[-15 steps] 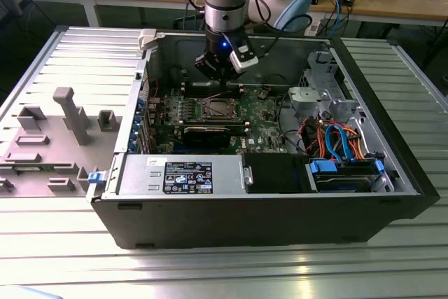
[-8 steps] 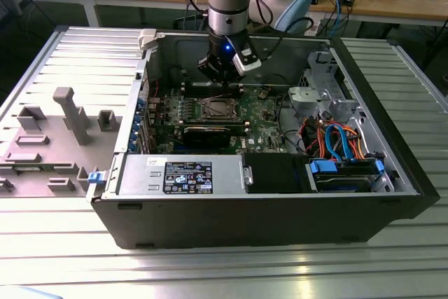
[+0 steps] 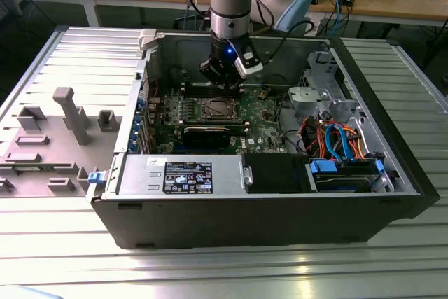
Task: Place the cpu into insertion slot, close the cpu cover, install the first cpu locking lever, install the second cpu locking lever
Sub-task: 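Install the first cpu locking lever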
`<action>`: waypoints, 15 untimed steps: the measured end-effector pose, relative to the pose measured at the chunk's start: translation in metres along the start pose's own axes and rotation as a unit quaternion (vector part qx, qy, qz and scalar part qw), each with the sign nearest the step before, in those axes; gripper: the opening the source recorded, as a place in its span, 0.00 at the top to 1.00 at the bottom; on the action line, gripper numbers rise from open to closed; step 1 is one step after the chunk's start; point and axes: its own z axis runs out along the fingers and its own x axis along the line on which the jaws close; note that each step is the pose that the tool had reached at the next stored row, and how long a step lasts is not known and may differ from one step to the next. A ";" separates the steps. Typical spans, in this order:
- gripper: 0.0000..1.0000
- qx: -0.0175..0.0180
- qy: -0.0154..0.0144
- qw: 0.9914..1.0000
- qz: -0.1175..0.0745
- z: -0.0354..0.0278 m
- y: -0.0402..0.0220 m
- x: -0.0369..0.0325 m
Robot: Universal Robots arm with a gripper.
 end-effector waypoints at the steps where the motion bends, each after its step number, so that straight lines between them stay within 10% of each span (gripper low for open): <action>1: 0.89 0.000 0.000 1.000 0.000 0.0000 0.0000 0.0000; 15: 0.89 0.000 0.000 1.000 0.000 0.0049 -0.0006 0.0002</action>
